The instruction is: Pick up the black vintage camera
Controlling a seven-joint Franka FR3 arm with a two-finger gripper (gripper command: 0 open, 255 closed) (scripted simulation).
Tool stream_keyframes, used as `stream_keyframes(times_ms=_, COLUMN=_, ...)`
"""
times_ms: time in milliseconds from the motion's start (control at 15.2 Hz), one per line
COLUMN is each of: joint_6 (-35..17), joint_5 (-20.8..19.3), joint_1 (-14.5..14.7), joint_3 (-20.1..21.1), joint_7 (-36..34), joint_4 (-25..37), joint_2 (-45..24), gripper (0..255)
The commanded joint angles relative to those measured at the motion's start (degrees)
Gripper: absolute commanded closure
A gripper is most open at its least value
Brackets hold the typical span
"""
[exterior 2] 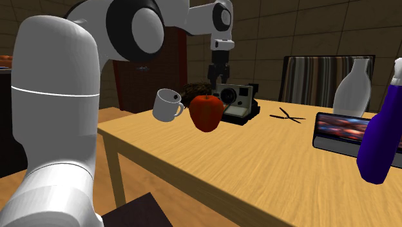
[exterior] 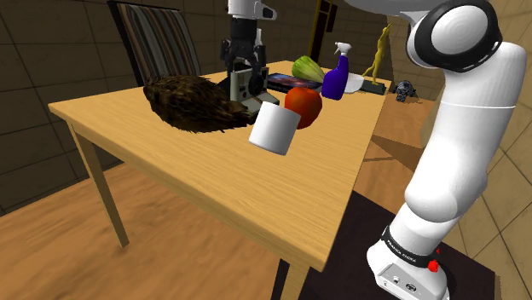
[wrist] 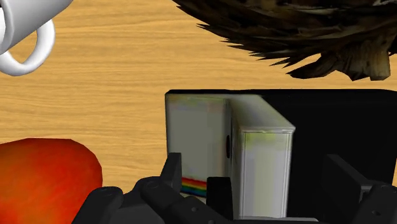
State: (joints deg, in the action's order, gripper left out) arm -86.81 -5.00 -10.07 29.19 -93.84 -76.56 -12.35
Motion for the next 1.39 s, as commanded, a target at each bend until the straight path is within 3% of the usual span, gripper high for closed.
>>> stream_keyframes(times_ms=0, joint_6=-0.6, joint_5=0.0, joint_1=-0.1, joint_3=0.0, joint_7=0.1, joint_4=-0.6, joint_2=0.1, gripper=0)
stream_keyframes(times_ms=66, joint_6=-0.6, joint_5=0.1, joint_1=-0.1, joint_3=0.0, joint_7=0.1, joint_4=-0.7, joint_2=0.1, gripper=255)
stream_keyframes(times_ms=660, joint_6=-0.6, joint_5=0.0, joint_1=-0.1, joint_3=0.0, joint_7=0.0, joint_4=-0.6, joint_2=0.1, gripper=255)
stream_keyframes(times_ms=1320, joint_6=9.6, joint_5=-2.5, joint_1=2.5, joint_3=0.3, joint_7=-1.0, joint_4=13.8, joint_2=-4.7, gripper=255)
